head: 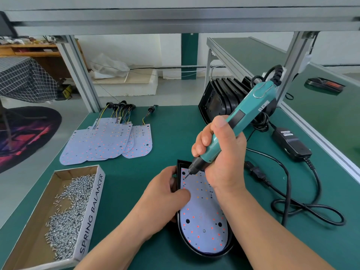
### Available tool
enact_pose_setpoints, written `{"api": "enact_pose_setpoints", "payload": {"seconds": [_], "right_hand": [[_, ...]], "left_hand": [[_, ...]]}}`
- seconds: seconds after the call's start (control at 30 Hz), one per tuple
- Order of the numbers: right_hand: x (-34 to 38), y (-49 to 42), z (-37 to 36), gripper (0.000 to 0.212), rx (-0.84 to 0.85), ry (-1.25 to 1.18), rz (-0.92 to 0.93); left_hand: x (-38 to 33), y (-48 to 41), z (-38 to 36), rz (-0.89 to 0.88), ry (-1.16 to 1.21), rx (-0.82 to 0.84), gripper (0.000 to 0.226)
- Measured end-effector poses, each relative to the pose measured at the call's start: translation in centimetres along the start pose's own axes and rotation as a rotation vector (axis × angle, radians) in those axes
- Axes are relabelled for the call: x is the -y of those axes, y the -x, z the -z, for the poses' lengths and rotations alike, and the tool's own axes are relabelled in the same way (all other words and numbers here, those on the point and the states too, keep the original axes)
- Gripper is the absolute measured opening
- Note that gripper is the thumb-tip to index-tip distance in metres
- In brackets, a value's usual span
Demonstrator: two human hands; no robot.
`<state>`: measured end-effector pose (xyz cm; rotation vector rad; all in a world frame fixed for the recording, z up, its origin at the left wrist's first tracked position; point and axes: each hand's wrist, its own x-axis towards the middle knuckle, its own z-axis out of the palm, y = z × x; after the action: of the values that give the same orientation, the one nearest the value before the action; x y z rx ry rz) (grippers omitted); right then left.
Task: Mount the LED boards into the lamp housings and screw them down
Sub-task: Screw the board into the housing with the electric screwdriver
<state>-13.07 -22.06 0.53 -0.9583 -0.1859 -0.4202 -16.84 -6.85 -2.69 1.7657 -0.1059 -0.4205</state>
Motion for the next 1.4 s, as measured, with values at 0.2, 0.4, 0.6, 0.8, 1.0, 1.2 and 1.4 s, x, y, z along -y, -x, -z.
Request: {"api": "enact_pose_setpoints", "payload": {"seconds": [0.2, 0.4, 0.6, 0.8, 1.0, 1.2, 1.4], "right_hand": [[0.0, 0.0, -0.1, 0.029, 0.037, -0.008, -0.008], [-0.1, 0.0, -0.3, 0.028, 0.087, 0.028, -0.021], [1.0, -0.6, -0.2, 0.066, 0.189, -0.111, 0.009], [2.2, -1.8, 2.1, 0.058, 0.034, -0.136, -0.045], [3.1, -3.5, 5.6, 0.037, -0.134, 0.011, -0.178], [6.0, -4.7, 9.0, 0.046, -0.078, 0.314, -0.290], [8.0, -5.1, 12.7, 0.043, -0.022, 0.807, -0.356]], "left_hand": [[-0.1, 0.0, 0.0, -0.006, 0.021, 0.002, 0.036], [0.2, -0.1, 0.1, 0.005, 0.034, -0.010, 0.036], [0.6, -0.3, 0.2, 0.001, 0.028, -0.023, 0.042], [0.8, -0.3, 0.4, -0.014, 0.037, 0.011, 0.041], [0.7, -0.5, 1.1, -0.027, 0.024, -0.004, 0.039], [0.5, -0.7, 1.1, 0.010, 0.058, -0.074, 0.032], [0.3, -0.9, 1.5, 0.053, 0.160, -0.096, 0.034]]}}
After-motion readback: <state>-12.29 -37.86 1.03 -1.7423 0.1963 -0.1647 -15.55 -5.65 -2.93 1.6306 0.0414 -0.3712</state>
